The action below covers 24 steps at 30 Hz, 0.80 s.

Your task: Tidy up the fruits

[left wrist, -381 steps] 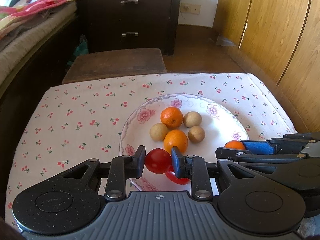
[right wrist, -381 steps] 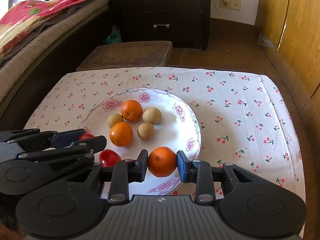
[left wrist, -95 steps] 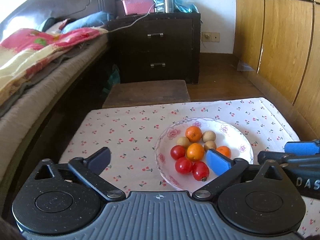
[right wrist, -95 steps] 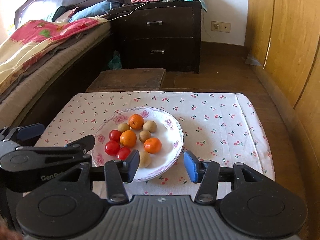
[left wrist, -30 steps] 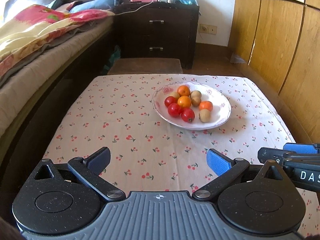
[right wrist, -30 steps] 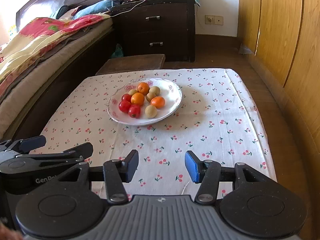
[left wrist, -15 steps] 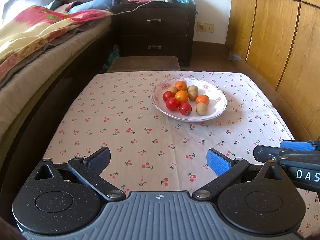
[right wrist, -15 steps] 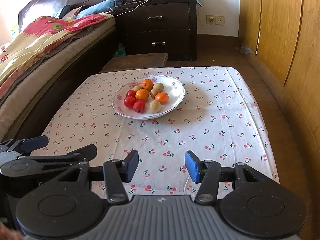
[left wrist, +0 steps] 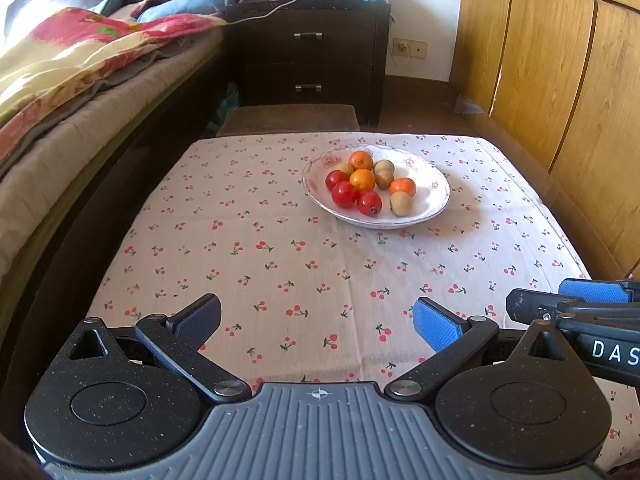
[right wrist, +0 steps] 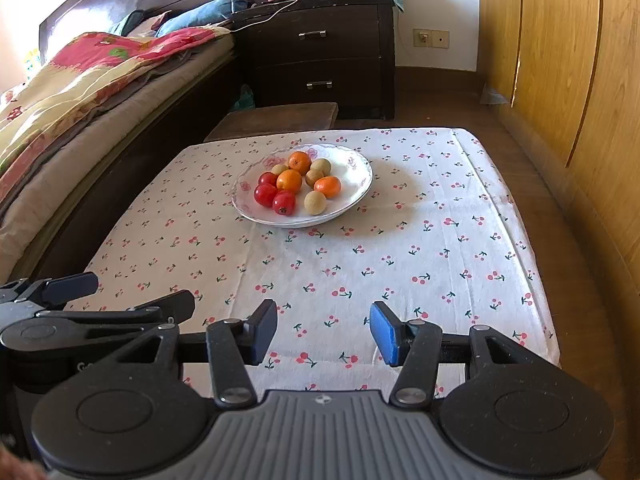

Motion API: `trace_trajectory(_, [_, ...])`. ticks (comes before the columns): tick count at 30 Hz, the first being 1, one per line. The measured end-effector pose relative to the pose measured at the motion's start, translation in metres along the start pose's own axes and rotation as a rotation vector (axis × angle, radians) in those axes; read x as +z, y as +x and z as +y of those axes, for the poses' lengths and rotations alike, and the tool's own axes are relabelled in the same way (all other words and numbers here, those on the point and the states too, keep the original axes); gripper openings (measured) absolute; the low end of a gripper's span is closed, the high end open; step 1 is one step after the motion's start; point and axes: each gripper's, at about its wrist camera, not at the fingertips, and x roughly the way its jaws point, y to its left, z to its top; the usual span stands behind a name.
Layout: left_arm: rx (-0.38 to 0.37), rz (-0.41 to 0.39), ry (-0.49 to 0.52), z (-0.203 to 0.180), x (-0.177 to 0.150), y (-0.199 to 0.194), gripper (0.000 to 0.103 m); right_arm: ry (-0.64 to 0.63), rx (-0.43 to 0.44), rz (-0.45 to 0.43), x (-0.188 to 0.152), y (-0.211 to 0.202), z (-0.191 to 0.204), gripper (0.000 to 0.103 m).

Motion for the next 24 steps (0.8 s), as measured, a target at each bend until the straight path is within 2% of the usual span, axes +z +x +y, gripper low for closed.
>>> trace_trajectory(24, [0.017,0.001,0.014,-0.0013,-0.0051,-0.0046,0.103,-0.012,-0.003,0.010,-0.0053,-0.0057,0.0031,0.051])
